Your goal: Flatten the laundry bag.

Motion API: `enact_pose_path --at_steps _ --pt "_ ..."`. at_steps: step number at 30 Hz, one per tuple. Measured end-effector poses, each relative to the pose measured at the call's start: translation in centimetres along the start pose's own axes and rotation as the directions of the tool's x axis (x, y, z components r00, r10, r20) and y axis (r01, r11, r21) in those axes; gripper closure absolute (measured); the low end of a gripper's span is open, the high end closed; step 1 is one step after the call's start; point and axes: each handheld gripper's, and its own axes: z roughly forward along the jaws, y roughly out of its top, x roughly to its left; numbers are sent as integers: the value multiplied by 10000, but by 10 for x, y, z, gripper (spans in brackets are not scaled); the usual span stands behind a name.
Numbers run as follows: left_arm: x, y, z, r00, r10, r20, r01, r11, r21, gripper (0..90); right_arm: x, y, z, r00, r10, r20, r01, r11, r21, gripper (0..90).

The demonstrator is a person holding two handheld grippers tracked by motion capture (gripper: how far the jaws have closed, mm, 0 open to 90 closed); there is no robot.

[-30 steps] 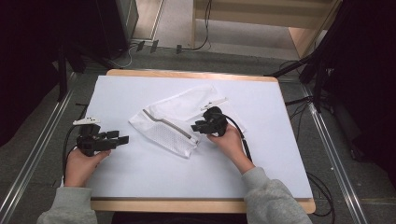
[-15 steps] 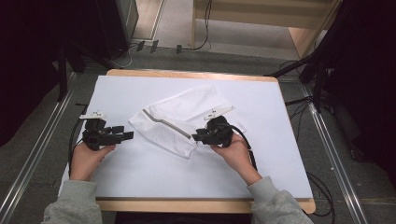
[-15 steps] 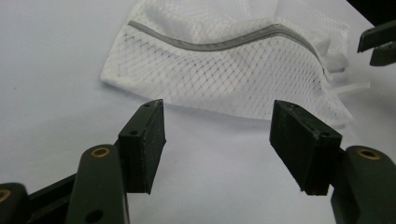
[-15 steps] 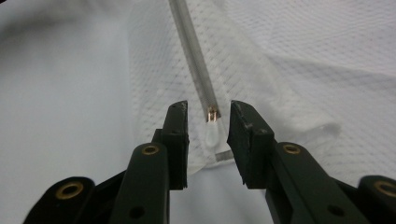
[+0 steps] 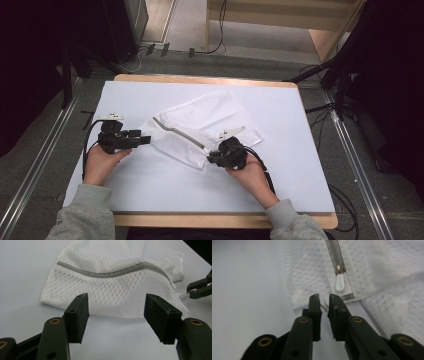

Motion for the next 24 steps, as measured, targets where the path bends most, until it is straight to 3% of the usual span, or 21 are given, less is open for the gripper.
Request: enact_pose_path --at_steps 8,18,24 --pt "1 7 6 9999 127 -31 -127 9999 22 376 -3 -12 -18 9998 210 65 -209 9997 -108 900" --pt "13 15 11 9996 -261 -48 260 9994 -240 381 -1 -35 -39 9978 622 209 -621 9981 -61 900" --pt "15 21 22 9997 -247 -60 247 9997 -63 384 -1 -48 -48 9962 790 364 -791 9969 27 900"
